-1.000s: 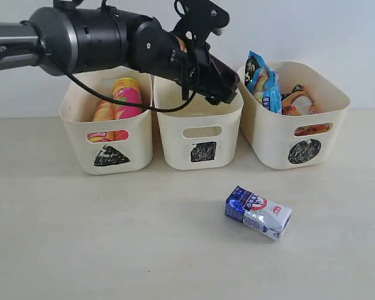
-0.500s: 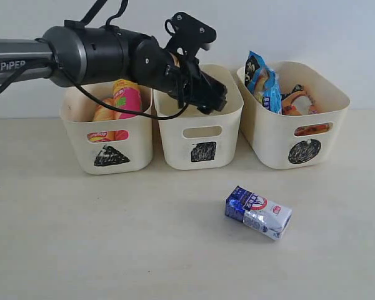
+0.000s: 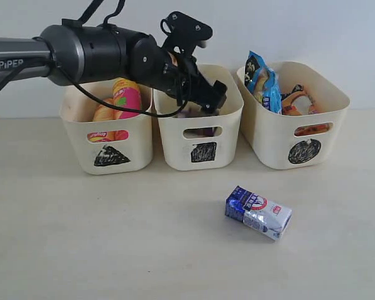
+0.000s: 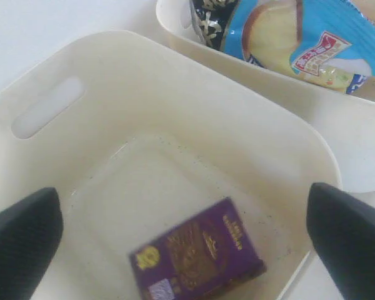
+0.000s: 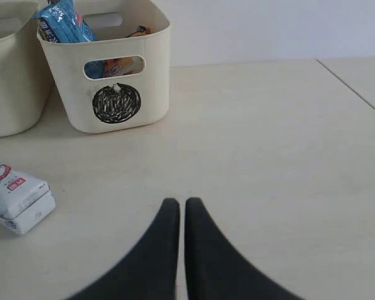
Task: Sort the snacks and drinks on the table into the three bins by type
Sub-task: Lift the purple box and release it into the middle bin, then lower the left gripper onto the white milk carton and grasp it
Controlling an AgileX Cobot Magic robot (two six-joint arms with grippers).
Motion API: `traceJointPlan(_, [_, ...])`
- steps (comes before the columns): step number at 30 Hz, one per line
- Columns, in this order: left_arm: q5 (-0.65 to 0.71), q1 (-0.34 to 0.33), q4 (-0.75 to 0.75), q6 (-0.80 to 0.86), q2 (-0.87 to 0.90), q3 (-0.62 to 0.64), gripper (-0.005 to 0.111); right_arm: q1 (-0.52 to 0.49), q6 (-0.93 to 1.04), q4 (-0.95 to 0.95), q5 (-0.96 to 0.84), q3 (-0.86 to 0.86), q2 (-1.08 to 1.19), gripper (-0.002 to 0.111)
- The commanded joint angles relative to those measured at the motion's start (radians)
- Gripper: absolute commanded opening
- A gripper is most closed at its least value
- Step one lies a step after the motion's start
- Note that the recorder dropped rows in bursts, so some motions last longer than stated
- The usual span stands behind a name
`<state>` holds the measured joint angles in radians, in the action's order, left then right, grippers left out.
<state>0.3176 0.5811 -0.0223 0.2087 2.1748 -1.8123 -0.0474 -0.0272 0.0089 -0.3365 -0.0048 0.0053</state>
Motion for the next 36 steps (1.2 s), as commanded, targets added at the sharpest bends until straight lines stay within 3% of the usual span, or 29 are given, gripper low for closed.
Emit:
traceJointPlan(1, [0.003,-0.001,0.006,-0.014,-0.005,-0.007,0.106,-0.003,0.001,-0.001,0.004,0.005,-0.005,0.000])
traceJointPlan(4, [0.006,-0.001,0.004,-0.014,-0.005,-0.007,0.104,-0.003,0.001,-0.001,0.004,0.005,-0.005,0.000])
traceJointPlan(6, [0.006,-0.001,0.004,-0.007,-0.010,-0.007,0.095,-0.003,0.001,-0.001,0.004,0.005,-0.005,0.000])
traceJointPlan(9, [0.034,-0.001,-0.001,0.042,-0.028,-0.007,0.063,-0.003,0.001,-0.001,0.004,0.005,-0.005,0.000])
traceJointPlan(12, [0.113,-0.001,0.003,0.094,-0.058,-0.007,0.008,-0.003,0.001,-0.001,0.004,0.005,-0.005,0.000])
traceJointPlan(13, [0.149,-0.001,0.000,0.126,-0.070,-0.007,0.006,-0.003,0.001,-0.001,0.004,0.005,-0.005,0.000])
traceJointPlan(20, [0.287,0.001,0.005,0.172,-0.138,-0.007,0.004,-0.003,0.001,-0.001,0.004,0.005,-0.005,0.000])
traceJointPlan(24, [0.385,0.023,0.022,0.291,-0.167,-0.007,0.004,-0.003,0.001,-0.001,0.004,0.005,-0.005,0.000])
traceJointPlan(33, [0.652,0.166,0.116,0.851,-0.175,-0.007,0.004,-0.003,0.001,-0.001,0.004,0.005,-0.005,0.000])
traceJointPlan(36, [0.712,0.203,0.156,1.028,-0.175,-0.007,0.019,-0.003,0.001,-0.001,0.004,0.005,-0.005,0.000])
